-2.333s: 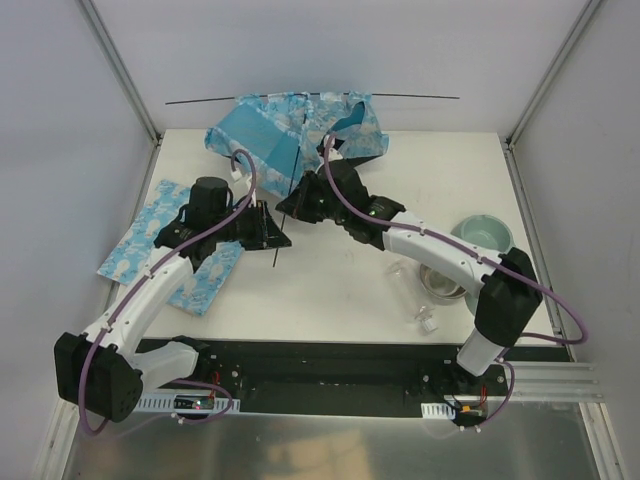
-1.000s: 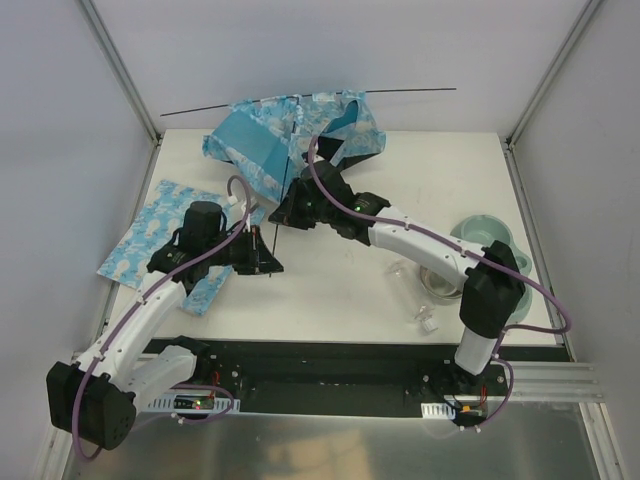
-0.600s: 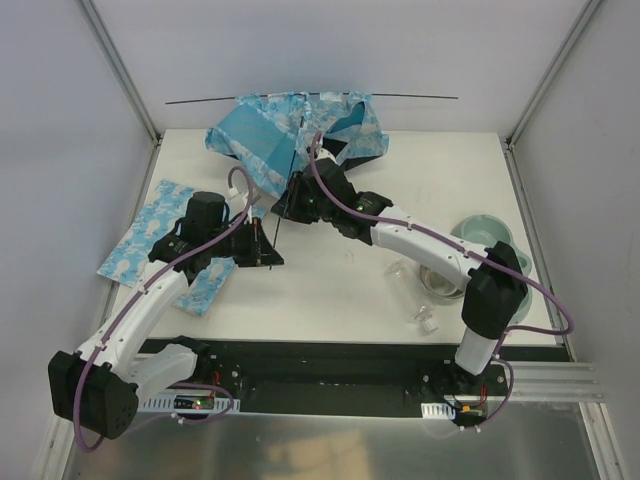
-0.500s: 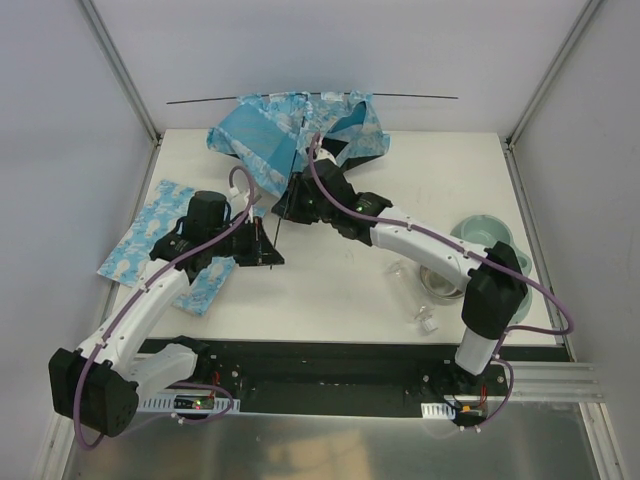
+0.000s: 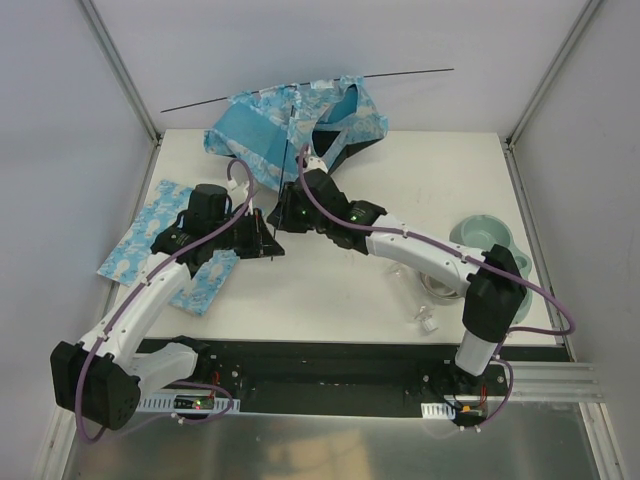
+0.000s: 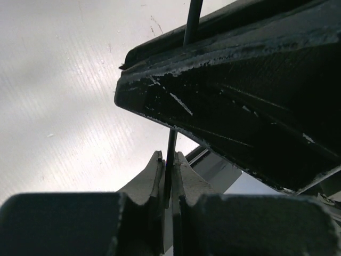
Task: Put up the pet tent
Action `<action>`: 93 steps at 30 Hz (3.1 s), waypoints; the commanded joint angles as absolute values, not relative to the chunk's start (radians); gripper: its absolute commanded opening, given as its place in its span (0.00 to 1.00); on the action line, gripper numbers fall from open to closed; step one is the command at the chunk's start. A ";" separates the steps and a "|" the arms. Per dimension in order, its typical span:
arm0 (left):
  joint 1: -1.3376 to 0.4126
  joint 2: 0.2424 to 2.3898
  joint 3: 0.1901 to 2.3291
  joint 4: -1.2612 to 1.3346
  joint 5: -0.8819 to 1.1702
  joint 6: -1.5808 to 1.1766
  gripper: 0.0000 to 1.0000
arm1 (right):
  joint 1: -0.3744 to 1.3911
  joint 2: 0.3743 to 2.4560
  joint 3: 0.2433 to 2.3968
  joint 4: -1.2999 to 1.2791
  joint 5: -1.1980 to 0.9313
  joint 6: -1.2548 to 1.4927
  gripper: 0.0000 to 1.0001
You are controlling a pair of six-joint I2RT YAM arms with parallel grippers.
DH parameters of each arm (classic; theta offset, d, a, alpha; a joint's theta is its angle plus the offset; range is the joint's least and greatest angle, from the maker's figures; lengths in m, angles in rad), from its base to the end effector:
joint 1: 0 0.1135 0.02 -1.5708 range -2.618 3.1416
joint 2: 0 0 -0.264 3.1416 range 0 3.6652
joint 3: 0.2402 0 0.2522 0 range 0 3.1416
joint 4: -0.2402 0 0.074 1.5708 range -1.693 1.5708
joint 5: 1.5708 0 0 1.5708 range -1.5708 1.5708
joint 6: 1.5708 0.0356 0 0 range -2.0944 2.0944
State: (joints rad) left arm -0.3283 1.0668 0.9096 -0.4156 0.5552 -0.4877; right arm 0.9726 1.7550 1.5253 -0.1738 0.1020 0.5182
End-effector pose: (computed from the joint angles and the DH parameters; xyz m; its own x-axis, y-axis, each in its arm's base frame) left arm 0.2130 -0.0924 0.3091 -0.7781 -0.1556 -0.6085 0.3721 0.6663 -0.6462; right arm 0.2402 0.3460 0.3327 -0.5731 0.0340 -0.8188 -0.5588 0.7146 0.4208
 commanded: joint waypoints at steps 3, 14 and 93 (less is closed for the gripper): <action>-0.308 1.078 0.980 -0.288 0.433 -0.540 0.00 | 0.979 1.724 1.520 -0.242 0.117 0.485 0.09; -0.239 1.028 1.041 -0.296 0.526 -0.535 0.41 | 0.937 1.746 1.612 -0.276 0.114 0.532 0.00; -0.239 1.539 0.934 0.767 0.581 -0.919 0.46 | 0.847 1.804 1.858 -0.181 -0.017 0.919 0.00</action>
State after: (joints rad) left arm -0.2302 1.5387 0.8829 0.7208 0.5930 -0.8848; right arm 0.8799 1.7817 1.8290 -0.2123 -0.1101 0.9527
